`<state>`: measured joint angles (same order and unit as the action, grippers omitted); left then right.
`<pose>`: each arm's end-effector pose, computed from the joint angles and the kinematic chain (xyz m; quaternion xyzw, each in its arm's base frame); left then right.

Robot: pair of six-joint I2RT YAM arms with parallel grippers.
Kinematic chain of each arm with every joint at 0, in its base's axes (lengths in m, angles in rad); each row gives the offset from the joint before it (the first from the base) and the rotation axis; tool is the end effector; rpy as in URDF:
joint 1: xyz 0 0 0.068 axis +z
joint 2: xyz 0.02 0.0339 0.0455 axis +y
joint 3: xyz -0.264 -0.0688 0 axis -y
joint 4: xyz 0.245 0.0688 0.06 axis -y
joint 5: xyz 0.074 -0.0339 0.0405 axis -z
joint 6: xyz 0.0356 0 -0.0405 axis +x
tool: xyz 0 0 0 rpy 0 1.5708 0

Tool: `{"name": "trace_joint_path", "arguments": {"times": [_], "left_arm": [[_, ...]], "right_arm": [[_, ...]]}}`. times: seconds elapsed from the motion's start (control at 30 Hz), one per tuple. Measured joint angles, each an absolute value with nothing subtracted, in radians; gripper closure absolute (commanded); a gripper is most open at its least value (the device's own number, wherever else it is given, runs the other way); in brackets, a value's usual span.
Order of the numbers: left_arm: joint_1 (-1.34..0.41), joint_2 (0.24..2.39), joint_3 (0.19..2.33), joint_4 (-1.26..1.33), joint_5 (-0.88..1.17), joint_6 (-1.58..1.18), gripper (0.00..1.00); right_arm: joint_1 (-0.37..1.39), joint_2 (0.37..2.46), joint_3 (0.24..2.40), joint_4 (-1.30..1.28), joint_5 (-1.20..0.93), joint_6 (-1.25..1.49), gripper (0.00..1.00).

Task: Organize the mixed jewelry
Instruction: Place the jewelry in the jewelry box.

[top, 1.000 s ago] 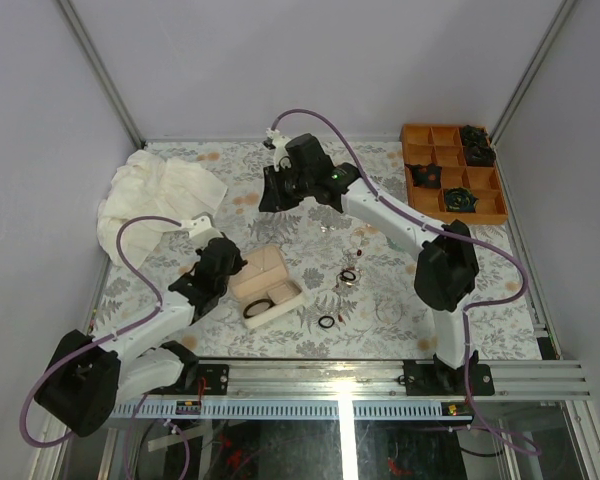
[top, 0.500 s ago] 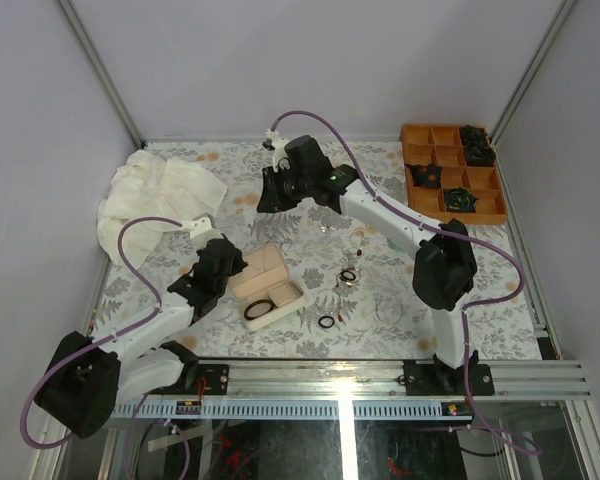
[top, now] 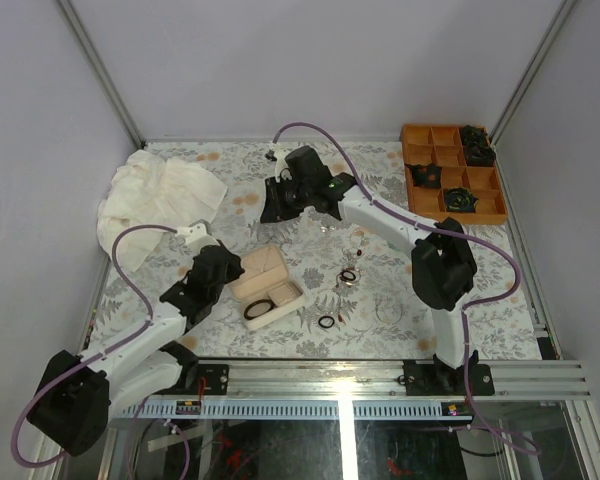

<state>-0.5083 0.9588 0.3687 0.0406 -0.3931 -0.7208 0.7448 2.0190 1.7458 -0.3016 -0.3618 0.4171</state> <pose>0.1782 -0.0837 0.1873 -0.1856 0.8407 -0.1372 0.4899 0.3418 0.3323 0.2848 -0.2258 0.8386 0.3900 0.3060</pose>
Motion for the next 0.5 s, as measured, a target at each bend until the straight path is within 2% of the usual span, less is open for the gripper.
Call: {"name": "trace_joint_path", "arguments": {"times": [0.5], "left_arm": [[-0.508,0.764,0.403,-0.149,-0.362,-0.733,1.00]], "right_arm": [[0.746,2.019,1.706,-0.282,-0.373,0.422,0.84]]}}
